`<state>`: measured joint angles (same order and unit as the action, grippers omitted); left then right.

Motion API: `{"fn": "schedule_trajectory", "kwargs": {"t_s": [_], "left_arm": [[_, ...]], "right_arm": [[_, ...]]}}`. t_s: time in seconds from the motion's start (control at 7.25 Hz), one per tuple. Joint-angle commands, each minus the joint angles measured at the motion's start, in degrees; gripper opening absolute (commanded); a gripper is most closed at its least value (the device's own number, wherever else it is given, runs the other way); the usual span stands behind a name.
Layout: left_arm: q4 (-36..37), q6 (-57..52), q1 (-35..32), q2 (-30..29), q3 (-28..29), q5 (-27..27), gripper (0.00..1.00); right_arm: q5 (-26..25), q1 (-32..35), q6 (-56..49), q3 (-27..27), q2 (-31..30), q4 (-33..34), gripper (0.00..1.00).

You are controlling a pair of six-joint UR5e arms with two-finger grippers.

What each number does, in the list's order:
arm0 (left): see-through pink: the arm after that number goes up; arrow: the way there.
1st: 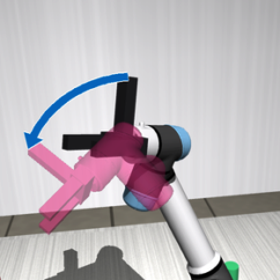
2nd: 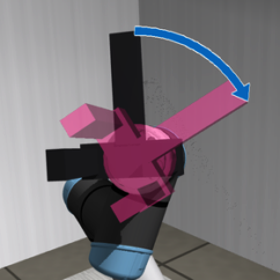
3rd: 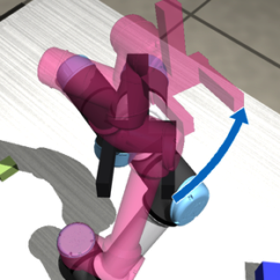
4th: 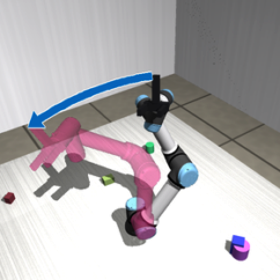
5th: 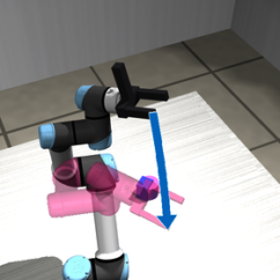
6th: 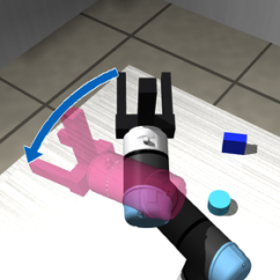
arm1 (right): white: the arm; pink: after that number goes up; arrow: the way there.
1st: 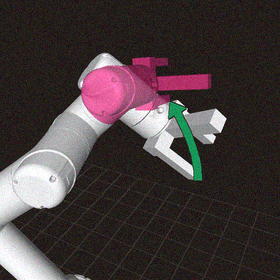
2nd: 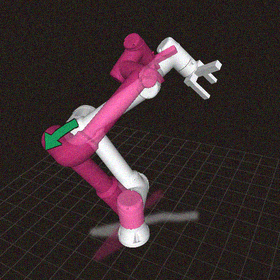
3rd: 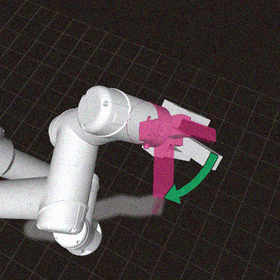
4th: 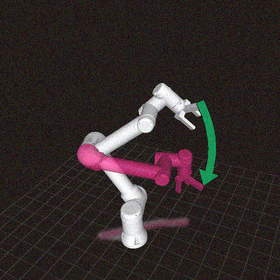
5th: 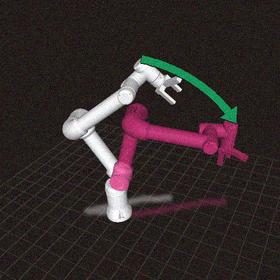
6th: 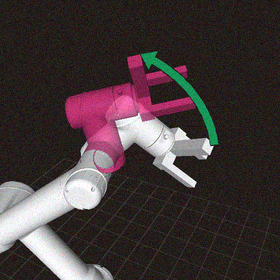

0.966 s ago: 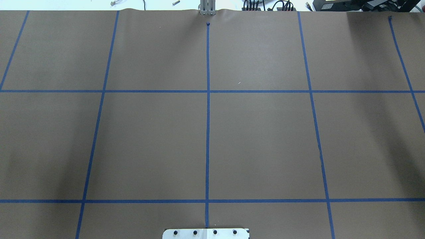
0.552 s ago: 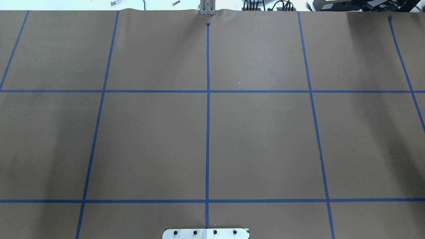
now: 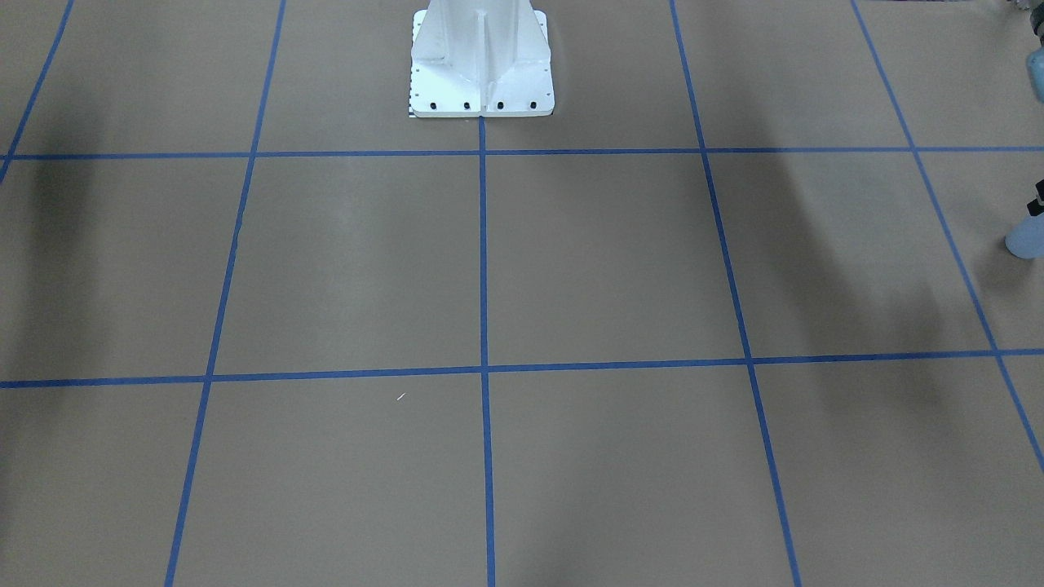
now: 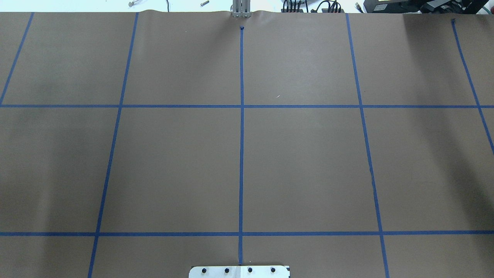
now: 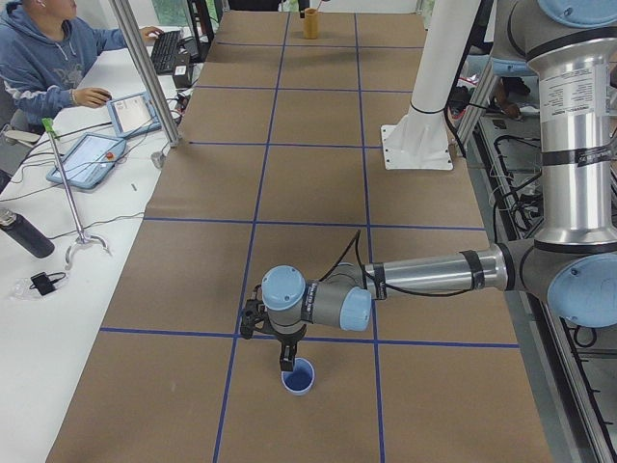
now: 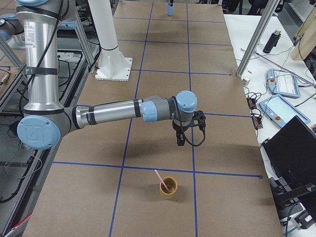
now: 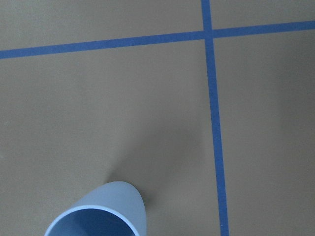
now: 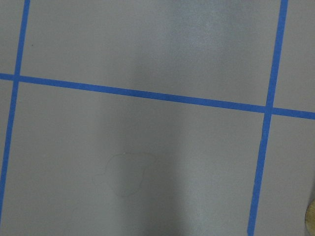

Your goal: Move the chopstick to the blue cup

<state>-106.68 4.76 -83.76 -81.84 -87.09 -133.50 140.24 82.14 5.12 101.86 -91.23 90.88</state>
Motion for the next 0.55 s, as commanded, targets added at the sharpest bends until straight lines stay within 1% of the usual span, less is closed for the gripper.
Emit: {"fn": "schedule_trajectory", "kwargs": {"t_s": [0.0, 0.28, 0.41], "left_arm": [[-0.02, 0.52, 0.09, -0.25, 2.01, 0.0, 0.9], [-0.02, 0.52, 0.09, -0.16, 3.59, -0.09, 0.88], [-0.02, 0.52, 0.09, -0.25, 3.69, -0.26, 0.82]], "right_arm": [[0.12, -0.05, 0.07, -0.08, 0.09, 0.0, 1.0], [0.04, -0.22, 0.15, -0.08, 0.09, 0.0, 1.0], [0.03, -0.22, 0.16, -0.08, 0.09, 0.0, 1.0]]}}
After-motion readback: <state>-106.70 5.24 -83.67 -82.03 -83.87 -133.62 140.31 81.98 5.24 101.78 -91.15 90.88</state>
